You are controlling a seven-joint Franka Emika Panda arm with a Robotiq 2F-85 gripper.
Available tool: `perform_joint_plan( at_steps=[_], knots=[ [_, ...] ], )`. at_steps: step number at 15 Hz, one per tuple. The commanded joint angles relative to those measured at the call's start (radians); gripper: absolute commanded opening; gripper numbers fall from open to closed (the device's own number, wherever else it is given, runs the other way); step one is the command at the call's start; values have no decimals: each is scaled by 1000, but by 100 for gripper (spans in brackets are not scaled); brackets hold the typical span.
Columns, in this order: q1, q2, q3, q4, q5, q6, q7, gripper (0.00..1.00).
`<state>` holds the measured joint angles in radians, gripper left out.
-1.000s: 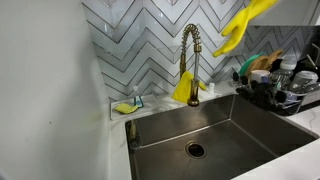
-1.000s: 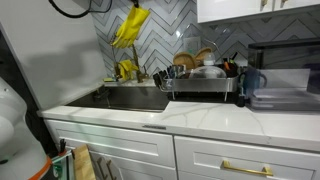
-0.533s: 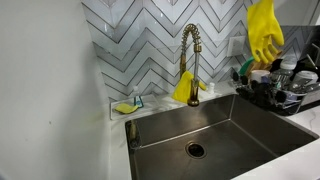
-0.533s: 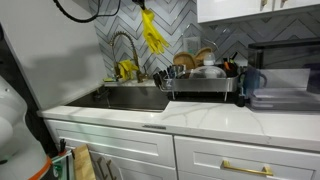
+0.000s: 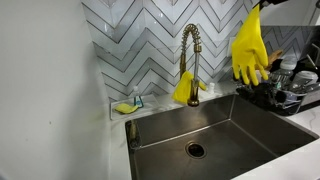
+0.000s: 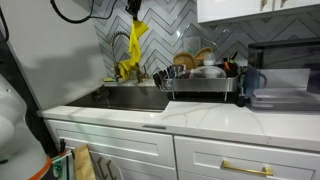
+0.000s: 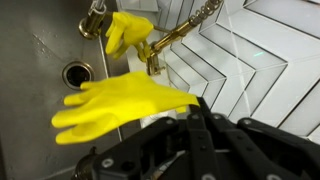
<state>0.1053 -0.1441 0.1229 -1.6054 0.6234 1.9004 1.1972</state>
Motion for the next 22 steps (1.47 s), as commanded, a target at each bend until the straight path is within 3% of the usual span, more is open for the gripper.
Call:
perform_joint_plan(
  at_steps=[1, 7, 13, 19, 20, 22],
  knots=[
    [6, 4, 6, 5, 11, -3, 6, 1],
    [8, 9, 19, -7, -1, 46, 73, 0],
    [42, 32, 87, -44, -24, 262, 346, 0],
    [74, 25, 123, -68, -97, 317, 607, 0],
    [73, 50, 107, -28, -75, 296, 533, 0],
    [78, 51, 109, -26, -76, 296, 539, 1]
  ],
)
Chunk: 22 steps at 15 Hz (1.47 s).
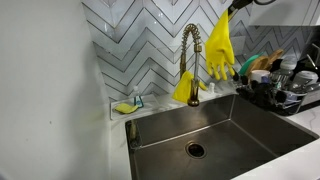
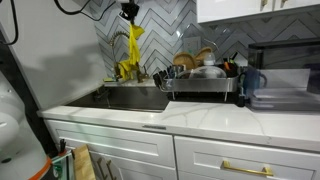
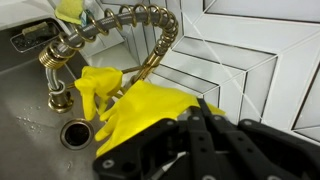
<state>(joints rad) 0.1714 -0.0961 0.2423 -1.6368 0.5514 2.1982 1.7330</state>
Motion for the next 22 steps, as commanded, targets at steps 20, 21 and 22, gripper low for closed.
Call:
perform_joint_plan(
  at_steps=[20, 21, 22],
  knots=[
    [55, -17, 38, -84, 5, 192, 584, 0],
    [61, -19, 40, -93, 11, 204, 587, 0],
    [57, 10, 27, -39, 3, 164, 536, 1]
  ],
)
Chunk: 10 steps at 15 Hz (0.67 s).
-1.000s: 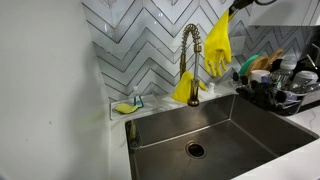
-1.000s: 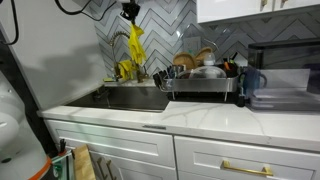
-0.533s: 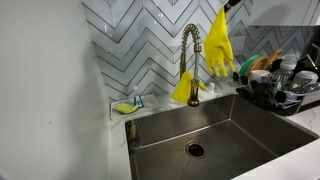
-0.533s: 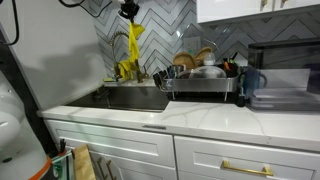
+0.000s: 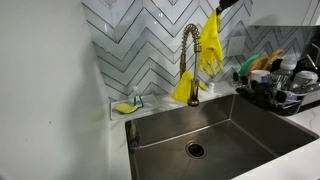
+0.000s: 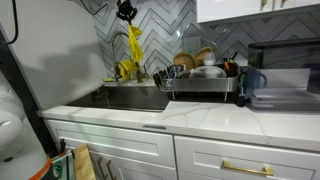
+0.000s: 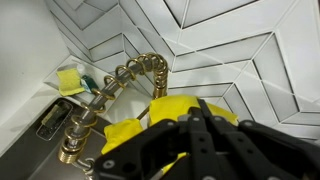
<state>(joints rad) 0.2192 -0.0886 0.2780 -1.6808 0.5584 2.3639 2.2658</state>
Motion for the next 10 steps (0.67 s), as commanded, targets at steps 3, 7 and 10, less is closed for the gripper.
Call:
perform_joint_plan(
  at_steps=[3, 7, 10],
  knots=[
    [17, 3, -2, -10, -5, 10, 29, 1],
    [16, -7, -11, -30, 16, 13, 10, 0],
    [23, -8, -13, -43, 70, 1, -23, 0]
  ],
)
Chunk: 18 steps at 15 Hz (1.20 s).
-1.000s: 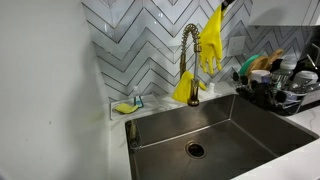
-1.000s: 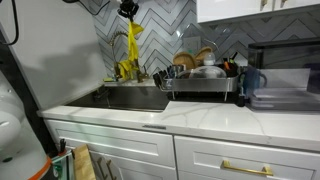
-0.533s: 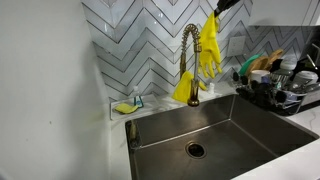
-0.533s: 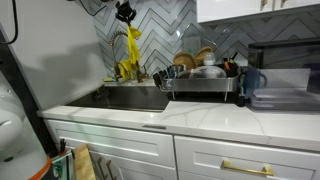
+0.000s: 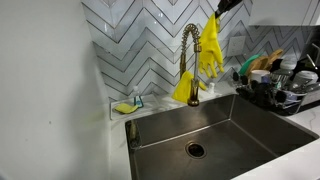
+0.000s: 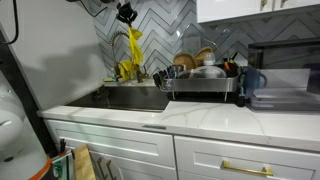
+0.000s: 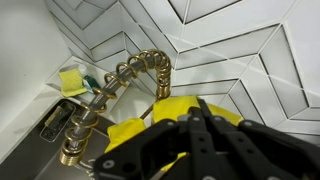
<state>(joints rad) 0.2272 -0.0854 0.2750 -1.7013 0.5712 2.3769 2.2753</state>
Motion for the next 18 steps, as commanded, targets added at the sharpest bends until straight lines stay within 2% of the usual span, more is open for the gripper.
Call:
perform_joint_plan(
  at_steps=[1, 9, 15, 16, 18],
  knots=[
    [15, -15, -12, -29, 75, -22, -37, 0],
    [-5, -44, -41, -79, 146, -142, -21, 0],
    [6, -26, -34, -115, 294, -109, -102, 0],
    [-1, -10, -32, -75, 244, -127, -62, 1],
    [-1, -8, -31, -85, 263, -127, -78, 1]
  ],
)
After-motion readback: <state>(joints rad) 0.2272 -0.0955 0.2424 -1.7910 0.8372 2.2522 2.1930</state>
